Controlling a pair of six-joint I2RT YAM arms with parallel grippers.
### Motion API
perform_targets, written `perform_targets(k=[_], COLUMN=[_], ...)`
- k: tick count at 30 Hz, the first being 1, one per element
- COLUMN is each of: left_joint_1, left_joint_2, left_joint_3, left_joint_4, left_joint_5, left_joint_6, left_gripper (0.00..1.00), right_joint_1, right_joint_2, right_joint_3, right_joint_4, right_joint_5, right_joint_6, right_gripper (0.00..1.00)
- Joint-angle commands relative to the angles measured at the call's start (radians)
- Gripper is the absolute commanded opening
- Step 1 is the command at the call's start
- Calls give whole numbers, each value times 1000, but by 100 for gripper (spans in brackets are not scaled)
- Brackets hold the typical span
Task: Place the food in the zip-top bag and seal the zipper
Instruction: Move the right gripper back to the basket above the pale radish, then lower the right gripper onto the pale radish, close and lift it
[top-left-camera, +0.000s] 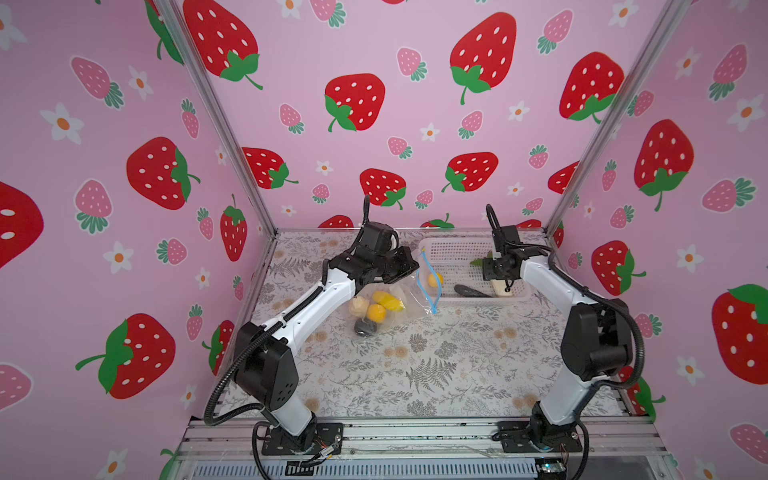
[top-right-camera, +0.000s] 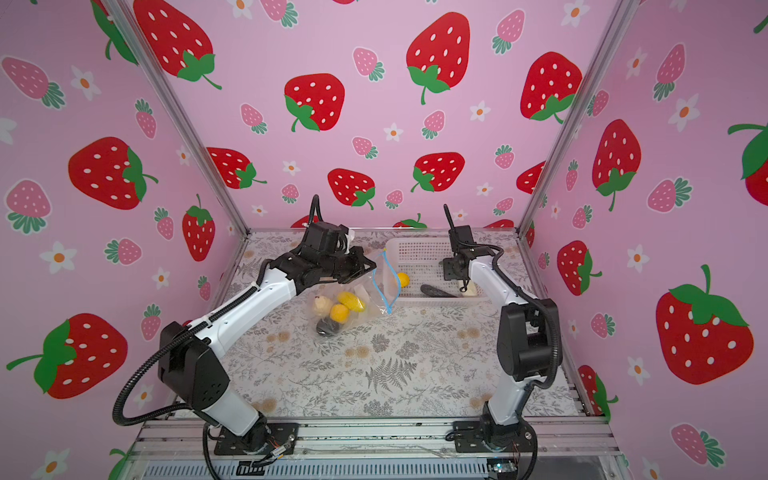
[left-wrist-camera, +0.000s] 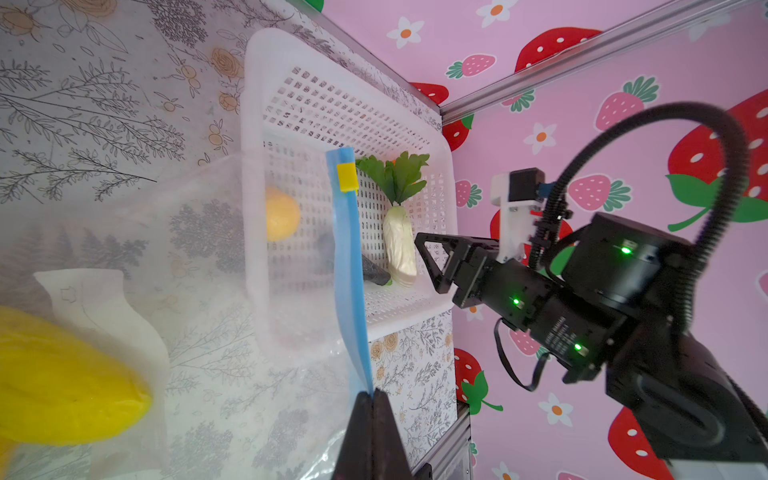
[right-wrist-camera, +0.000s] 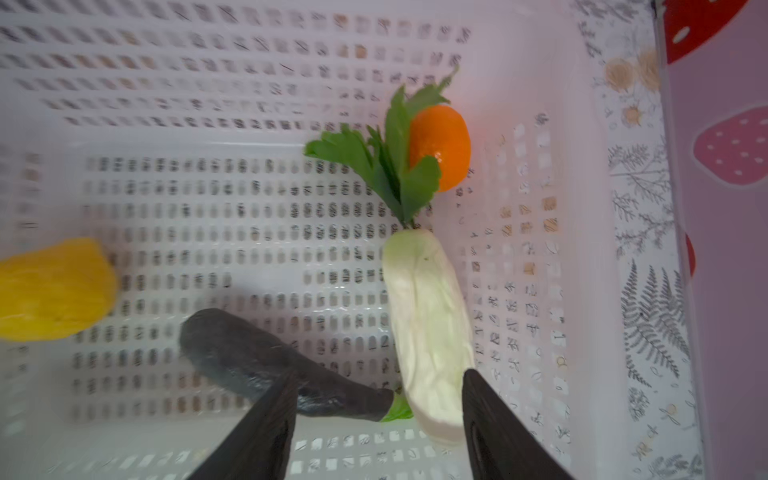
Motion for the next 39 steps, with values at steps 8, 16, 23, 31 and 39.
perform_targets(k=[8, 16, 23, 31, 39], left_joint_1=[-1, -1, -1, -1, -3], left_joint_2=[-5, -2, 5, 1, 3], left_joint_3=[26, 23, 32, 31, 32], left_joint_4=[1, 4, 1, -5, -5], left_joint_5=[21, 20, 21, 13, 15], left_joint_6=[-3, -3, -2, 4, 3], left_gripper=[0, 0, 0, 0, 0], right_joint_1=[-41, -43, -50, -49, -51], right_joint_2=[195, 266, 333, 358, 338], right_joint_3=[78, 137, 209, 232, 227], right_joint_4=[-34, -28, -23, -32, -26], right_joint_5=[88, 99, 103, 83, 58], right_joint_6=[-24, -29, -33, -34, -31], right_gripper=[71, 71, 68, 59, 54])
